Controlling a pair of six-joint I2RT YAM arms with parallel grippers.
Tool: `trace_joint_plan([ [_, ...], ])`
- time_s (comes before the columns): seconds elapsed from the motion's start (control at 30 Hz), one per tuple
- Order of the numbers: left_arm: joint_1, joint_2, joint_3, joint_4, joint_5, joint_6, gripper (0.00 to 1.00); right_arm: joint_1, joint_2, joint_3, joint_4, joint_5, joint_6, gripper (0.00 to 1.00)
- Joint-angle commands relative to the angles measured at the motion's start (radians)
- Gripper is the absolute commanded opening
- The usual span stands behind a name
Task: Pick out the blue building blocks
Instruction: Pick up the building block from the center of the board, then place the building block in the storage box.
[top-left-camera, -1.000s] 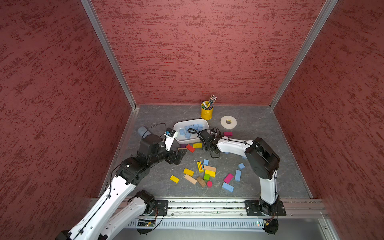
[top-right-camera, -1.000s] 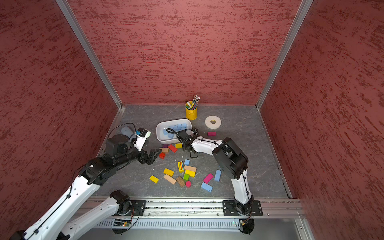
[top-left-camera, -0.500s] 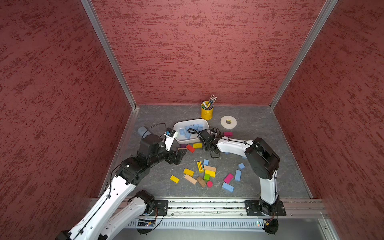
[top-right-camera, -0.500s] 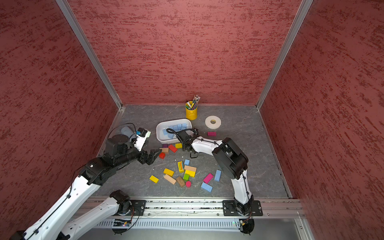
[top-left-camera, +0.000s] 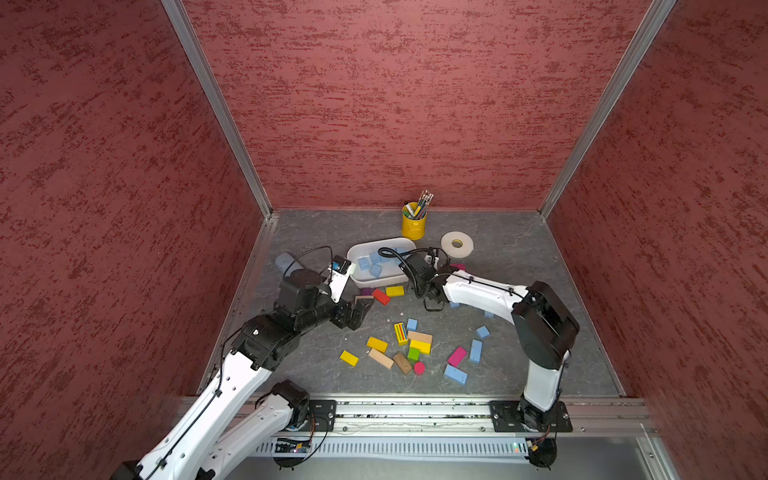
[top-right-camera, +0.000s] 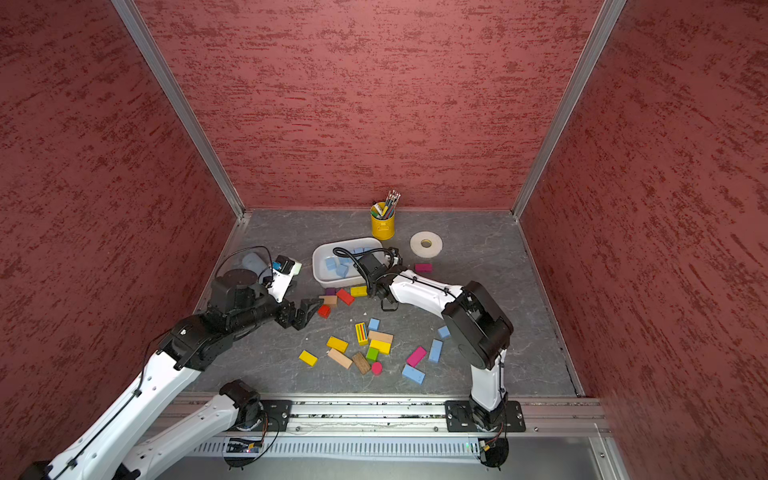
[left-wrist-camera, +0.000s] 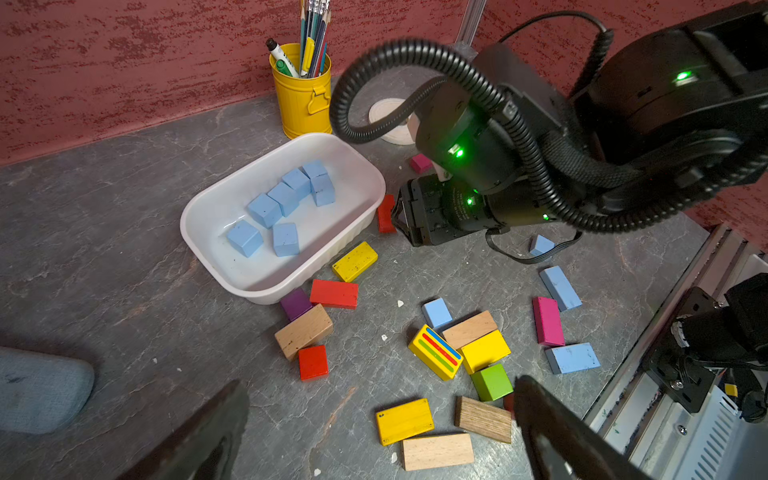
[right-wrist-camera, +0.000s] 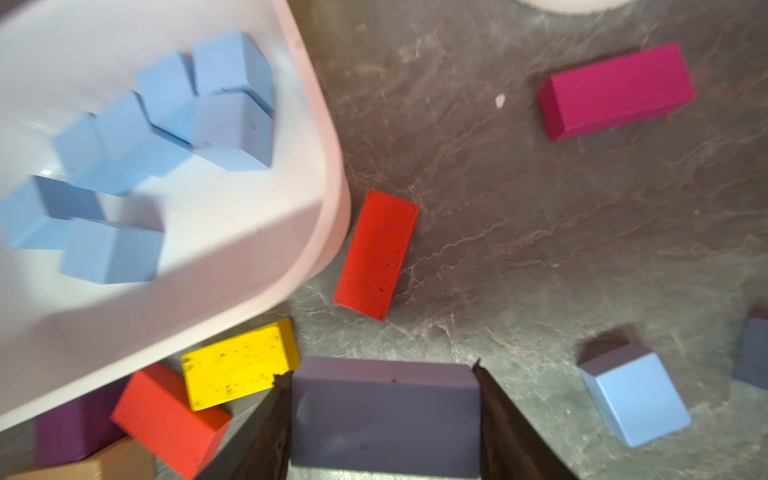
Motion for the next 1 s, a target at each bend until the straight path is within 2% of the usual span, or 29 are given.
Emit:
trace_joint_plan([
  [0.0, 0.006, -0.015, -0.006, 0.013, 0.008, 0.014, 1.00, 0.009, -0.033, 0.052, -0.018, 0.042, -0.016, 0.52],
  [0.2, 0.006, -0.017, -0.006, 0.014, 0.008, 0.015, 1.00, 0.009, 0.013, 0.166, -0.021, 0.046, -0.081, 0.53],
  [0.57, 0.008, -0.020, -0.008, 0.012, 0.001, 0.014, 1.00, 0.009, 0.221, 0.459, -0.061, -0.011, -0.215, 0.53],
  [0.97, 0.009, -0.021, -0.008, 0.014, 0.000, 0.017, 1.00, 0.009, 0.409, 0.668, -0.123, -0.083, -0.299, 0.53],
])
